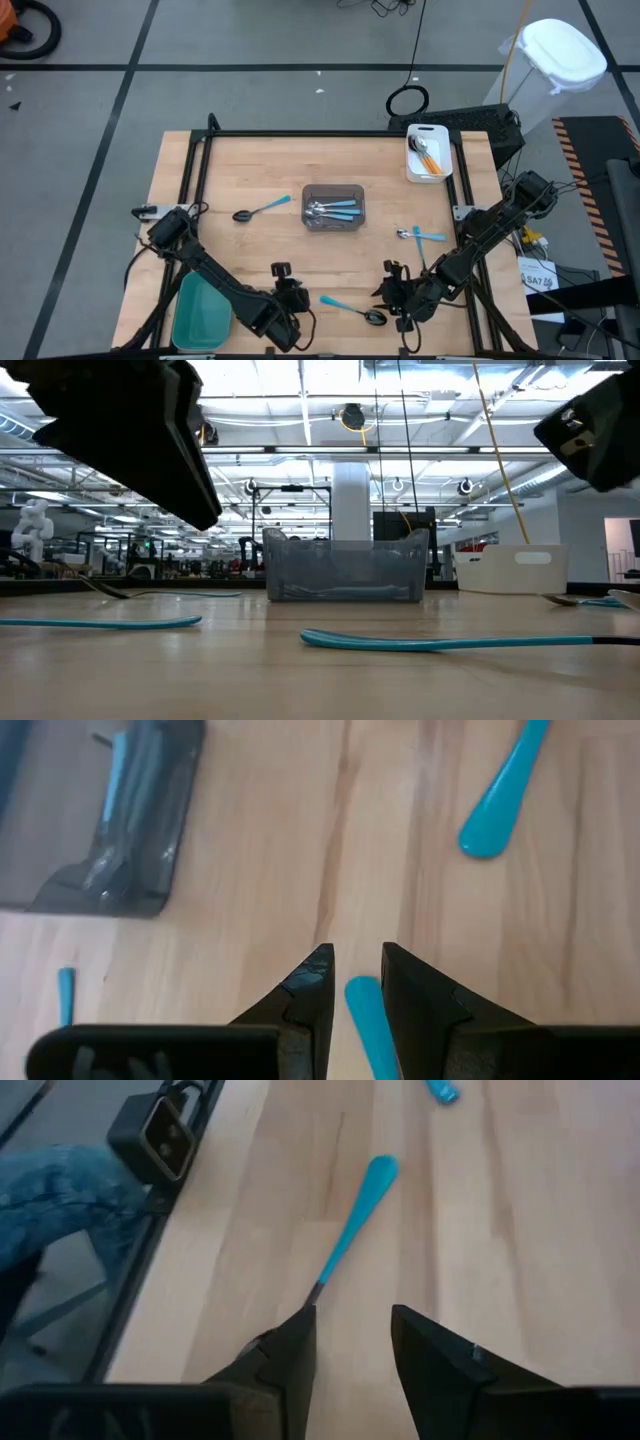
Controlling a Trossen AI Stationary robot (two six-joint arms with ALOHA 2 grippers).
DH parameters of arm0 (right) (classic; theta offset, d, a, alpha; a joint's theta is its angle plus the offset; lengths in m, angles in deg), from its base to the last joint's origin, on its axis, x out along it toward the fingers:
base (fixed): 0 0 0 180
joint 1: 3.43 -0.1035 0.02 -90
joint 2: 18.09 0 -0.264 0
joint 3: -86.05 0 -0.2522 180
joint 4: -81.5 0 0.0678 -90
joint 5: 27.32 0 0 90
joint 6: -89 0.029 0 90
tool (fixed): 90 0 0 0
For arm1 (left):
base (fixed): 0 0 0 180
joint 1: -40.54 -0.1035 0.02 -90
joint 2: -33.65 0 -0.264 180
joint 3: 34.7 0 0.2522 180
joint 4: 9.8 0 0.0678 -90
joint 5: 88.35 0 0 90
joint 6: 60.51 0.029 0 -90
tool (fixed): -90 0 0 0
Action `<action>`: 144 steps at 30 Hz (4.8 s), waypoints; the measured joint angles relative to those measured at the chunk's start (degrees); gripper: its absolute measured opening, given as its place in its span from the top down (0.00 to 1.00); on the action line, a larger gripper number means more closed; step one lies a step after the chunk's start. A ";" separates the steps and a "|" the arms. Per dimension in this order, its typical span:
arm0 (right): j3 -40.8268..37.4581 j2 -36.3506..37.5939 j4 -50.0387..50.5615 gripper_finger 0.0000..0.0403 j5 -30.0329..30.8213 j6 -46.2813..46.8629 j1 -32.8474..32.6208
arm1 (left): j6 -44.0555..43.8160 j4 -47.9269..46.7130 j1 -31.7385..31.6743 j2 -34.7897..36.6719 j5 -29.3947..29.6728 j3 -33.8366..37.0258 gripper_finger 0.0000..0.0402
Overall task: Sort silverware by color (type)
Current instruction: Put the yellow spoon into the white bin
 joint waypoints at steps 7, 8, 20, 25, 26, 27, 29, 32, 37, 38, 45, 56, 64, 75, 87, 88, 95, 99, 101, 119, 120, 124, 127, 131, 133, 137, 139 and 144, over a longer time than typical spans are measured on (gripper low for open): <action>0.00 0.00 -0.34 0.68 2.28 -2.43 0.12 | -11.88 9.01 3.49 0.01 1.35 5.09 0.78; 0.00 0.00 -0.31 0.68 2.27 -2.44 0.11 | -12.11 12.60 3.87 -0.01 1.49 5.48 0.78; 0.00 0.00 -0.36 0.68 2.21 -1.79 0.10 | 3.99 28.71 1.19 -0.05 2.37 4.40 0.78; 0.00 0.00 0.48 0.68 2.00 -1.92 0.10 | 14.84 42.51 0.38 -0.63 2.37 4.40 0.78; 0.00 0.00 1.16 0.68 1.94 -1.33 0.10 | 17.52 45.41 0.37 -1.14 1.96 4.38 0.78; 0.00 0.00 1.96 0.68 1.72 -0.57 0.12 | 19.66 47.61 0.33 -1.71 1.33 4.38 0.78; 0.00 0.00 3.07 0.68 0.35 1.09 0.12 | 23.50 53.34 0.16 -3.59 -0.16 4.38 0.78; 0.26 0.00 6.27 0.68 -2.21 4.25 0.11 | 27.64 59.15 -0.48 -6.47 -3.19 4.38 0.78; 3.07 0.07 16.29 0.68 -6.40 11.27 -0.40 | 26.39 58.35 -2.65 -7.43 -8.35 4.45 0.78; 3.78 0.07 18.62 0.68 -6.88 12.41 -0.65 | 26.27 57.79 -2.97 -6.99 -9.10 4.45 0.78; 6.82 0.09 28.36 0.68 -6.92 14.14 -2.31 | 26.07 48.84 -2.27 -4.64 -8.15 4.42 0.78; 6.82 0.09 43.05 0.68 -13.00 17.88 -3.42 | 25.09 52.43 -2.88 -4.58 -6.86 4.43 0.78; 6.69 -0.84 43.21 0.57 -13.08 18.24 -3.34 | 25.23 57.47 -4.27 -4.92 -8.57 4.43 0.78; 6.60 -5.86 43.80 0.46 -12.79 17.27 -3.27 | 22.82 57.35 -4.18 -4.92 -9.20 4.43 0.78; 6.80 -8.95 42.53 0.60 -16.13 15.76 -2.54 | 21.09 57.40 -4.18 -4.92 -10.20 4.43 0.78; 6.80 -8.89 42.47 0.63 -16.34 15.76 -2.51 | 21.08 57.40 -4.18 -4.92 -10.20 4.43 0.78; 6.69 -8.94 41.70 0.82 -17.31 15.75 -2.35 | 20.83 57.42 -4.18 -4.92 -10.22 4.43 0.78; 6.69 -8.94 41.10 0.91 -17.33 16.43 -2.35 | 20.39 57.43 -4.18 -4.92 -10.24 4.42 0.78; 6.69 -8.79 41.31 0.91 -17.35 17.29 -2.35 | 20.21 57.41 -4.18 -4.92 -10.25 4.43 0.78; 10.36 1.57 43.05 0.91 -4.99 21.36 0.44 | 19.65 56.99 -4.07 -4.95 -10.33 4.43 0.78; 10.80 1.95 43.84 0.91 -4.18 21.36 1.11 | 19.60 56.97 -4.01 -4.95 -10.33 4.43 0.78; 12.64 4.78 46.88 0.91 -2.58 21.96 4.37 | 19.59 56.64 -3.89 -4.95 -10.33 4.43 0.78; 12.96 7.57 48.21 0.91 0.71 21.79 6.98 | 19.60 55.18 -3.89 -4.95 -10.33 4.43 0.78; 13.07 12.55 51.48 0.91 4.43 20.80 11.04 | 19.57 53.09 -3.87 -4.97 -10.33 4.43 0.78; 13.07 14.87 53.27 0.91 6.53 20.23 13.13 | 19.57 52.20 -3.87 -4.97 -10.33 4.43 0.78; 13.08 19.22 56.04 0.91 9.16 17.60 18.73 | 20.85 51.62 -3.89 -4.97 -10.33 4.43 0.78; 13.07 20.88 56.79 0.91 10.10 15.61 22.00 | 22.31 51.66 -4.09 -4.97 -10.33 4.43 0.78; 13.07 24.54 57.19 0.91 10.93 8.60 30.61 | 23.20 51.14 -4.90 -4.97 -10.31 4.43 0.78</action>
